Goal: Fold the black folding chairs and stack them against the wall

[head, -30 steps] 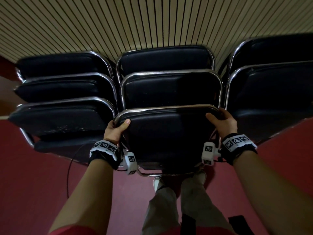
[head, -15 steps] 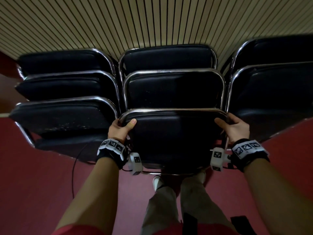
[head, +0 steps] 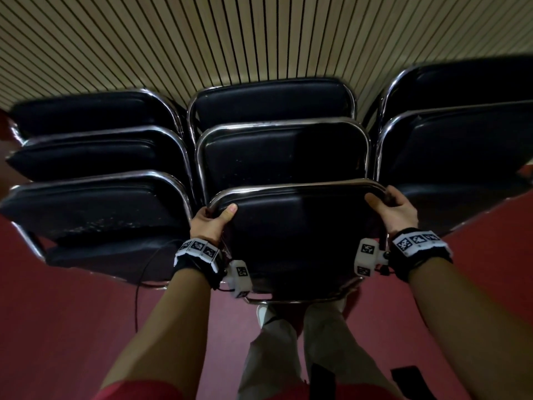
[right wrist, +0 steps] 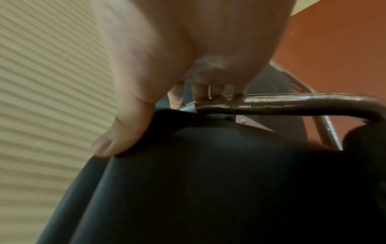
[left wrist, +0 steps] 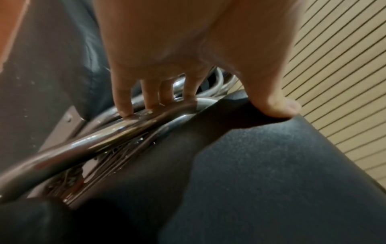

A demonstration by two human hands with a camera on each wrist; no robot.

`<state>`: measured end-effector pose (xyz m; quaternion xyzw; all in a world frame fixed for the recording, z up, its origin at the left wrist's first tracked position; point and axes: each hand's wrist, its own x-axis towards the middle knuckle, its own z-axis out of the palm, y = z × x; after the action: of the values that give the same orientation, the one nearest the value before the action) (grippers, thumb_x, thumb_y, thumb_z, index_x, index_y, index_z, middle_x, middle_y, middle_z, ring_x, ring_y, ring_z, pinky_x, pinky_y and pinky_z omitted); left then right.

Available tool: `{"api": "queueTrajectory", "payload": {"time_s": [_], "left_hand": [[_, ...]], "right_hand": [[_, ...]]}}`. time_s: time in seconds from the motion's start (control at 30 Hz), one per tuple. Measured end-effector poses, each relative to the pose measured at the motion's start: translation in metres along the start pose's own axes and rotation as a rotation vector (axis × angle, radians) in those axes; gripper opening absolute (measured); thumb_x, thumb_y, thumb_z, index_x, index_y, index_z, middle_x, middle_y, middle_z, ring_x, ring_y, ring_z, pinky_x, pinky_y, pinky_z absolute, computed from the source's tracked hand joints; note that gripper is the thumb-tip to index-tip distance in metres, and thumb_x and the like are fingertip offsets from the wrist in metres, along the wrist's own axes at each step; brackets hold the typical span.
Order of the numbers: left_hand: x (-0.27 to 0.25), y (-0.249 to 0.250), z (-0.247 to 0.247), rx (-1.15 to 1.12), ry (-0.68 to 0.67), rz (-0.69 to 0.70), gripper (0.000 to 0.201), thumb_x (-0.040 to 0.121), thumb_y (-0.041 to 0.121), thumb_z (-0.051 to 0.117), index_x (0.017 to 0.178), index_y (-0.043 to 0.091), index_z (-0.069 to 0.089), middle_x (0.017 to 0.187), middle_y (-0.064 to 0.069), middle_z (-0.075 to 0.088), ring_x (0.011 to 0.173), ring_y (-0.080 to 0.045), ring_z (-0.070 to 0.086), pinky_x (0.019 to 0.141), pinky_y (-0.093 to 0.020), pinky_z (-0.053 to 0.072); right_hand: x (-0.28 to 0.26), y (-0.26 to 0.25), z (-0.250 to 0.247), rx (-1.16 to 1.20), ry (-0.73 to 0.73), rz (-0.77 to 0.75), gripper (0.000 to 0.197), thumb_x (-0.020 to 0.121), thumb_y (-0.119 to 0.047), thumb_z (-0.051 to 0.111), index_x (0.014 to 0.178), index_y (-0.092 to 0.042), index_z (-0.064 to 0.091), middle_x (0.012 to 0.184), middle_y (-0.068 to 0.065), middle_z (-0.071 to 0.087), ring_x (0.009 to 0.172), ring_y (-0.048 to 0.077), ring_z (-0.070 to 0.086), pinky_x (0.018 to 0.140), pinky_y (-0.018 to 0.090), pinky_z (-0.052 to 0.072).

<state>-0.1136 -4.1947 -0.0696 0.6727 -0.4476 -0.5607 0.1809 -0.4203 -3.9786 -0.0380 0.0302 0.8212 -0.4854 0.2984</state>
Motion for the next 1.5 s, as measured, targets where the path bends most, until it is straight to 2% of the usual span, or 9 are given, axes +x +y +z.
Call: {"api": "queueTrajectory", "payload": {"time_s": [0.43,0.6,0.87,1.03,1.13,1.23,1.3,1.43,1.5], "left_hand": [[-0.009,0.009,-0.016,0.017,0.041,0.009,0.035,0.078,0.024,0.085,0.104,0.007,0.071,0.086,-0.005,0.072,0.080,-0.020,0.069,0.070,-0.023,0.054],[0.001,0.025,-0.008,-0.041,0.027,0.012,0.044,0.072,0.027,0.089,0.108,0.006,0.073,0.102,-0.012,0.075,0.095,-0.026,0.072,0.091,-0.044,0.058],[-0.014,0.019,-0.008,-0.126,-0.027,-0.006,0.055,0.079,0.036,0.083,0.126,0.017,0.062,0.119,-0.004,0.070,0.101,-0.020,0.068,0.101,-0.042,0.053],[-0.018,0.011,-0.010,-0.194,0.007,-0.062,0.082,0.056,0.060,0.089,0.127,0.028,0.062,0.119,0.001,0.071,0.104,-0.021,0.069,0.098,-0.044,0.054],[-0.018,-0.005,-0.007,-0.228,0.110,-0.137,0.045,0.075,0.061,0.075,0.103,0.027,0.067,0.091,-0.003,0.071,0.081,-0.022,0.066,0.085,-0.042,0.057],[0.012,-0.063,-0.006,-0.189,0.152,-0.295,0.057,0.063,0.072,0.060,0.082,0.018,0.066,0.086,-0.012,0.068,0.083,-0.027,0.062,0.092,-0.046,0.054],[-0.005,-0.076,0.001,-0.132,0.083,-0.435,0.049,0.077,0.061,0.060,0.092,0.014,0.066,0.100,-0.014,0.070,0.088,-0.029,0.062,0.091,-0.043,0.052],[-0.054,-0.073,0.022,-0.087,-0.078,-0.530,0.030,0.085,0.028,0.067,0.098,0.002,0.066,0.082,-0.014,0.067,0.063,-0.030,0.061,0.051,-0.033,0.050],[-0.054,-0.073,0.029,-0.104,-0.071,-0.492,0.012,0.086,0.006,0.065,0.094,0.000,0.070,0.085,-0.016,0.072,0.068,-0.029,0.070,0.056,-0.034,0.057]], "right_hand": [[0.000,-0.008,0.008,-0.093,-0.059,-0.033,0.073,0.078,-0.032,0.082,0.143,-0.018,0.050,0.131,0.003,0.062,0.105,0.009,0.054,0.085,0.019,0.040],[0.001,-0.009,0.010,-0.064,-0.039,-0.027,0.075,0.078,-0.035,0.082,0.143,-0.017,0.049,0.133,0.003,0.061,0.110,0.011,0.056,0.087,0.020,0.041],[-0.008,0.002,0.010,-0.074,-0.086,0.012,0.089,0.080,-0.047,0.076,0.153,-0.021,0.031,0.152,0.006,0.041,0.135,0.023,0.045,0.097,0.025,0.036],[-0.010,0.044,0.008,-0.127,-0.168,0.153,0.075,0.076,-0.053,0.075,0.137,-0.017,0.052,0.121,0.004,0.065,0.109,0.024,0.062,0.100,0.036,0.046],[-0.011,0.065,0.008,-0.130,-0.188,0.260,0.052,0.087,-0.037,0.070,0.129,-0.008,0.060,0.116,0.014,0.068,0.106,0.033,0.065,0.096,0.042,0.052],[-0.017,0.074,0.009,-0.105,-0.265,0.417,0.040,0.095,-0.031,0.062,0.120,0.000,0.061,0.107,0.020,0.068,0.091,0.036,0.067,0.068,0.034,0.054],[-0.021,0.082,0.012,-0.025,-0.345,0.561,0.036,0.096,-0.030,0.061,0.116,0.000,0.061,0.093,0.018,0.067,0.074,0.032,0.064,0.060,0.032,0.050],[-0.022,0.097,0.022,0.132,-0.397,0.669,0.035,0.097,-0.024,0.058,0.123,-0.001,0.058,0.104,0.019,0.065,0.085,0.033,0.063,0.077,0.044,0.053],[-0.021,0.093,0.024,0.117,-0.394,0.660,0.028,0.097,-0.019,0.055,0.119,-0.001,0.058,0.103,0.019,0.063,0.086,0.033,0.062,0.076,0.044,0.052]]}}
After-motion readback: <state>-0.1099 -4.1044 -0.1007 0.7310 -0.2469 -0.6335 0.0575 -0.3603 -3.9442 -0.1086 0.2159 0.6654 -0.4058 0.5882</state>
